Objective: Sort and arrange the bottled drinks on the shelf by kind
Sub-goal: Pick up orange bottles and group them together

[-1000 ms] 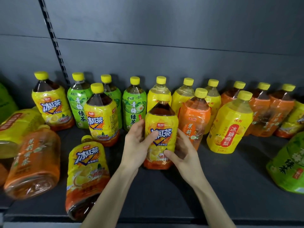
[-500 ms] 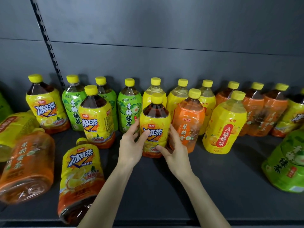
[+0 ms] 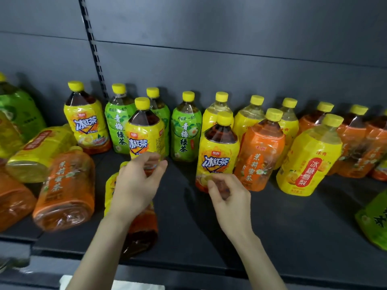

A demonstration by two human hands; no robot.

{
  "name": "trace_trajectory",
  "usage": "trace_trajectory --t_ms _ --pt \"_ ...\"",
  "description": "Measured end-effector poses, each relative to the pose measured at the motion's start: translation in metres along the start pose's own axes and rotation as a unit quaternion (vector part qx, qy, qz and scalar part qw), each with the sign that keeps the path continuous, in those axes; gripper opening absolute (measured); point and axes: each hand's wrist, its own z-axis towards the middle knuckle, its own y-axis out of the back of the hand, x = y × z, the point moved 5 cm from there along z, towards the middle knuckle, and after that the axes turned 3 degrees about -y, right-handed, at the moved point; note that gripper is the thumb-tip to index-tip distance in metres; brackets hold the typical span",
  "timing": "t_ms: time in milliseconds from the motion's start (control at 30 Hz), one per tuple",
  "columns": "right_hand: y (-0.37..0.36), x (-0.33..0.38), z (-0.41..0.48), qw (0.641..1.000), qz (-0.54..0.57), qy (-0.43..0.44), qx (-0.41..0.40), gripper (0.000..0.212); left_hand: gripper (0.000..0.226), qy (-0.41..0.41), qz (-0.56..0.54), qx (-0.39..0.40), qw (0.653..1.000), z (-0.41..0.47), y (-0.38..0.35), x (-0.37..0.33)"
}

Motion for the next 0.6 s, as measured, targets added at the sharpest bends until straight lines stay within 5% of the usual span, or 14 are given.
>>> trace_trajectory --t_ms 333,533,600 --pt "-0.092 0.034 -0.020 0.983 0.080 -0.112 0.118 0.009 0.040 0.061 -0.005 0.019 0.998 -0.001 0.047 0.075" --pt "-0.125 0.039 -0.035 0.919 0.144 -0.280 0.238 0.049 0.070 0.232 -0.176 0.127 0.948 -0.009 0.024 0.104" --pt "-0.126 0.042 -0.038 0.903 0.171 -0.294 0.263 0.044 0.068 0.238 -0.198 0.121 0.943 -0.012 0.019 0.107"
